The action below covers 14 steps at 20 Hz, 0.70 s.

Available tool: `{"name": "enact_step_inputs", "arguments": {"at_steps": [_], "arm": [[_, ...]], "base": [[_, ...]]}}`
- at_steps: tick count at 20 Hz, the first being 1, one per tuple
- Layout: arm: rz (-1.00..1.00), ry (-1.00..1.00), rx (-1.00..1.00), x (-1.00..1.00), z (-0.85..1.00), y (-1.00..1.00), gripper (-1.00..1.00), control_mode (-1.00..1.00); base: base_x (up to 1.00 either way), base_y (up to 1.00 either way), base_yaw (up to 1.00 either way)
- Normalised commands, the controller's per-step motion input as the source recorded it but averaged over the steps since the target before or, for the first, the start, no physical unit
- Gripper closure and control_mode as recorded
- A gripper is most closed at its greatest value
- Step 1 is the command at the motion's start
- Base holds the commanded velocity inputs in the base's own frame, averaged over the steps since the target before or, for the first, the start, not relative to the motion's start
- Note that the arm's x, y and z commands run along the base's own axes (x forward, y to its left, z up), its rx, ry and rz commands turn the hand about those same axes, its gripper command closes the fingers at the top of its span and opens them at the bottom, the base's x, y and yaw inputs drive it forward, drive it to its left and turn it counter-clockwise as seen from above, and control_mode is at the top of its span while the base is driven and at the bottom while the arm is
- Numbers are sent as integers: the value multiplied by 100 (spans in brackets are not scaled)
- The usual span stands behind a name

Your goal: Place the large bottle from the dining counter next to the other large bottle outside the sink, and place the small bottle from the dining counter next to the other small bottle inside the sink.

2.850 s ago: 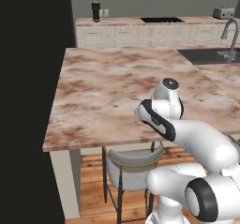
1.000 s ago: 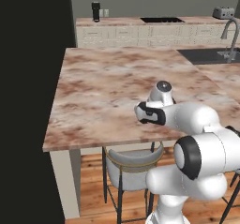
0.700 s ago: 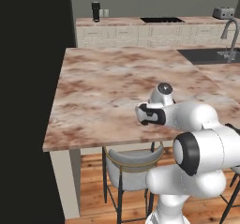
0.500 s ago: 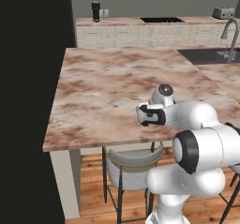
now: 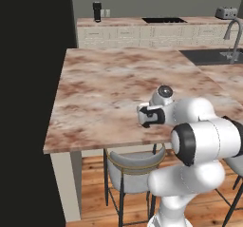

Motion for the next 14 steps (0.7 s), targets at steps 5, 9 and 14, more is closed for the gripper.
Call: {"name": "enact_step_inputs", "arguments": {"at_steps": [5, 9, 14], "arm": [[-4, 0, 0, 22, 0, 0, -100, -100], [-3, 0, 1, 18, 0, 0, -100, -100], [-2, 0, 0, 18, -3, 0, -100, -100]], "base": [[0, 0, 0], [0, 0, 0], [0, 0, 0]]}}
